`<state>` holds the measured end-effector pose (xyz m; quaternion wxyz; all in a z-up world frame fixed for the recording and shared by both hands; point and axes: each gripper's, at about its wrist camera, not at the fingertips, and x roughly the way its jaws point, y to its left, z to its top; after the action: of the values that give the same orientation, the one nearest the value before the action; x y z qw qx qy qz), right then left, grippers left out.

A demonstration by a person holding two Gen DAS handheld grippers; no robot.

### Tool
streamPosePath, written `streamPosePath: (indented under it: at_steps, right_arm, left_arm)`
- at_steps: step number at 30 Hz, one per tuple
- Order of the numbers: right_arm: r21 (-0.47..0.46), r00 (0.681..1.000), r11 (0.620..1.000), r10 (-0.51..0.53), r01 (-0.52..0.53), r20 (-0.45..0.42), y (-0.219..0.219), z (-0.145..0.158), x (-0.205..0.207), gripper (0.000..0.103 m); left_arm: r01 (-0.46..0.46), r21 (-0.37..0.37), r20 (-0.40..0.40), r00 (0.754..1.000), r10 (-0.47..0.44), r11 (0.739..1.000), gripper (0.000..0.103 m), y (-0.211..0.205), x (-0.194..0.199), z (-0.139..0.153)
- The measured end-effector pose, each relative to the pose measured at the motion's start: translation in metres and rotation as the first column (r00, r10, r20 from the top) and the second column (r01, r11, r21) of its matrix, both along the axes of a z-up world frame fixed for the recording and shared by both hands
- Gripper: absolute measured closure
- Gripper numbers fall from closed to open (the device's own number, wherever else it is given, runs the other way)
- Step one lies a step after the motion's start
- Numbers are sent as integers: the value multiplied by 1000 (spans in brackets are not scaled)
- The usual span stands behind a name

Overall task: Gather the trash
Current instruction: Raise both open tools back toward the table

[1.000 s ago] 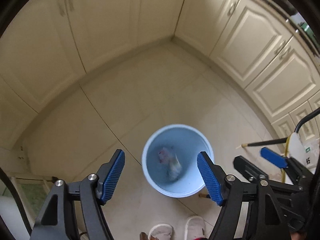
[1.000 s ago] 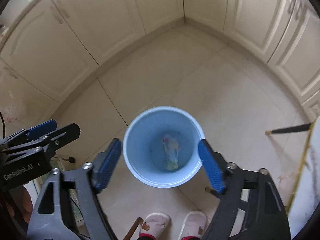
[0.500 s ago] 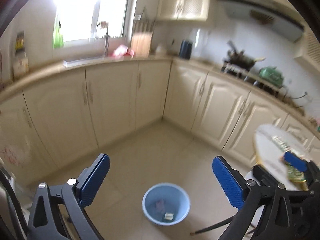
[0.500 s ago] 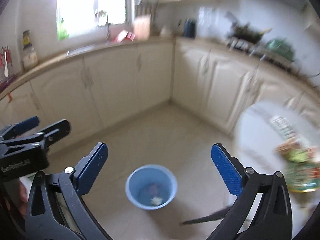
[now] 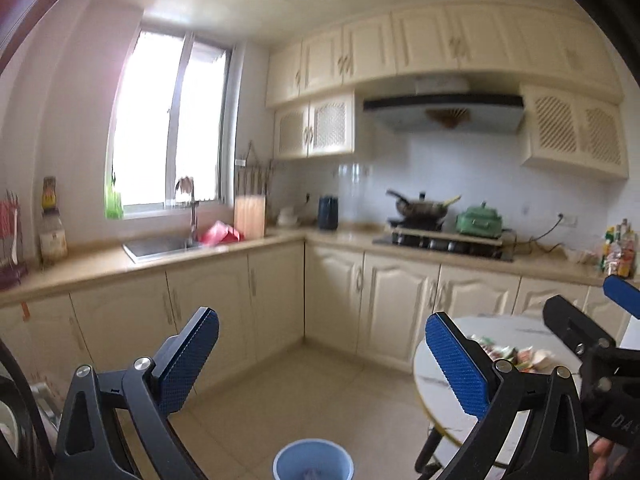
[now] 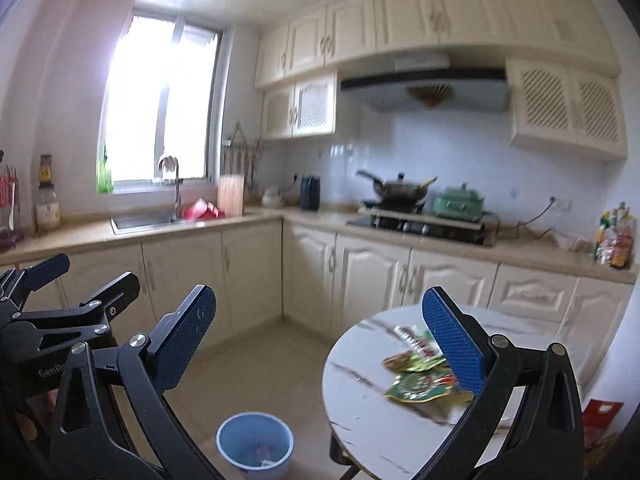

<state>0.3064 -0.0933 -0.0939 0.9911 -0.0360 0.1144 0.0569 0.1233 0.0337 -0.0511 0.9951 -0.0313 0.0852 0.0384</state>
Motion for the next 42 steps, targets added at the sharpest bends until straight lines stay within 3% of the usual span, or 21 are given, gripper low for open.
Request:
streamPosePath:
  at_steps: [7,18,22,31,38,42]
  right_arm:
    - [1,996,999,-32,32,81,-17,29,-62,0]
    - [9,982,994,-112,112,153,-42,50,-105,0]
    - [16,982,993,-119,118,150,-47,51,-105,0]
    - [19,979,988,-155,154,134,-61,44,-100,0]
    - [24,976,981,-195,193,102,-80,35,-84,0]
    - [37,974,975,-219,217,60,-98,23,-70,0]
  left_arm:
    - [2,18,115,993,-4,1000,1,-16,-97,-33]
    - [12,43,197,980,-21,999,1,-21,-161,-55]
    - [19,48,193,981,-28,999,1,-24,-159,-57]
    - [49,56,181,982,-59,997,1,-30,-114,-33]
    - [84,71,156,983,-94,994,1,-41,-68,-7]
    - [128,80,100,986,-136,988,1,-52,-32,-2]
